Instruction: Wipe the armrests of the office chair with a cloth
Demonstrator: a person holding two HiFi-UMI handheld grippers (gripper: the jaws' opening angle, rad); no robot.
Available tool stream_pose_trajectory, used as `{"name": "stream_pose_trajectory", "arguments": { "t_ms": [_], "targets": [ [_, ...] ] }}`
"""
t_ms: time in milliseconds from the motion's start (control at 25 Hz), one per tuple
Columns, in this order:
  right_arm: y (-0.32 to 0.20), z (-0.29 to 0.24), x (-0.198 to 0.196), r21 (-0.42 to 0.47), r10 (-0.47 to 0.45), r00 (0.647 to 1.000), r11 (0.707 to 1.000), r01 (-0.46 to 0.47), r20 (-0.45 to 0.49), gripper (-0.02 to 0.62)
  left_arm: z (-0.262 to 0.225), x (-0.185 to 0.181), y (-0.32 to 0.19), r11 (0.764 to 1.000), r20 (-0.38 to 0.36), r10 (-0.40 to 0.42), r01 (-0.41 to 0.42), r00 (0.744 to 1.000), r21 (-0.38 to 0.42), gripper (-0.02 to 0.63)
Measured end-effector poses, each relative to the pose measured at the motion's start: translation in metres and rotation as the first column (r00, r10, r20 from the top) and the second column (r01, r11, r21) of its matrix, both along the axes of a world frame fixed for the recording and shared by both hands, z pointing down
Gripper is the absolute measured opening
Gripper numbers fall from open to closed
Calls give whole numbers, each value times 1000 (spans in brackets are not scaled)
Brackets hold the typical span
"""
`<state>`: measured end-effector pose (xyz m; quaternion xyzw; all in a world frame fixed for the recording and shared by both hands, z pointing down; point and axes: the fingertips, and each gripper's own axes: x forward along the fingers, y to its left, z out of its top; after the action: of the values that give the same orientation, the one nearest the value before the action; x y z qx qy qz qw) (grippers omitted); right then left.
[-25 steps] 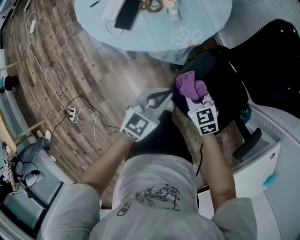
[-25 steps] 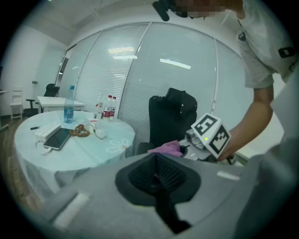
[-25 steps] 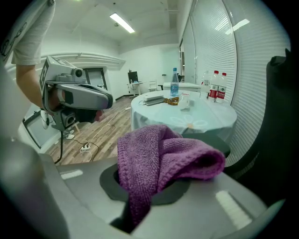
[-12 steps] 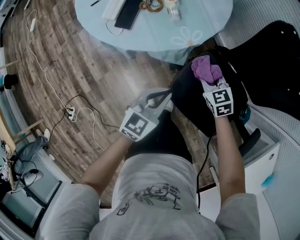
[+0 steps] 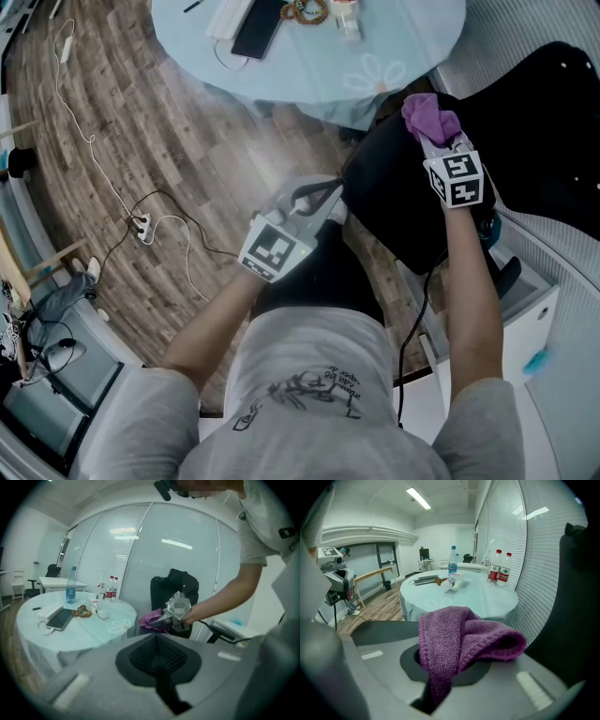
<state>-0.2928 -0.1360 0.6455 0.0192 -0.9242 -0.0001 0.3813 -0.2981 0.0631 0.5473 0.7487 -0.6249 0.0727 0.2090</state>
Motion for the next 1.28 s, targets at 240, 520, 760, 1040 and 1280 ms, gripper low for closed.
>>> {"name": "stream_pose_trajectory", "arguments": {
  "t_ms": [240,520,760,1040,1280],
  "targets": [
    [11,-1,3,5,12,1000,1000,-12,2,38,-1,-1,3,1000,-2,2,-2,1000,6,2],
    [61,-6,11,-12,-33,999,999,33,17,38,-2,-2,6,1000,2,6,-6,1000,5,2],
    [117,-9,19,-48,-87,996,995,88,30,38,-2,-4,6,1000,6,12,-12,1000,5,2],
    [175,-13,27,-104,-148,988,983,152,46,38,-2,-4,4,1000,5,10,-10,1000,5,2],
    [200,-15,29,-112,-197,979,973,201,45,38,0,-2,5,1000,-1,9,-9,1000,4,2]
  ]
}}
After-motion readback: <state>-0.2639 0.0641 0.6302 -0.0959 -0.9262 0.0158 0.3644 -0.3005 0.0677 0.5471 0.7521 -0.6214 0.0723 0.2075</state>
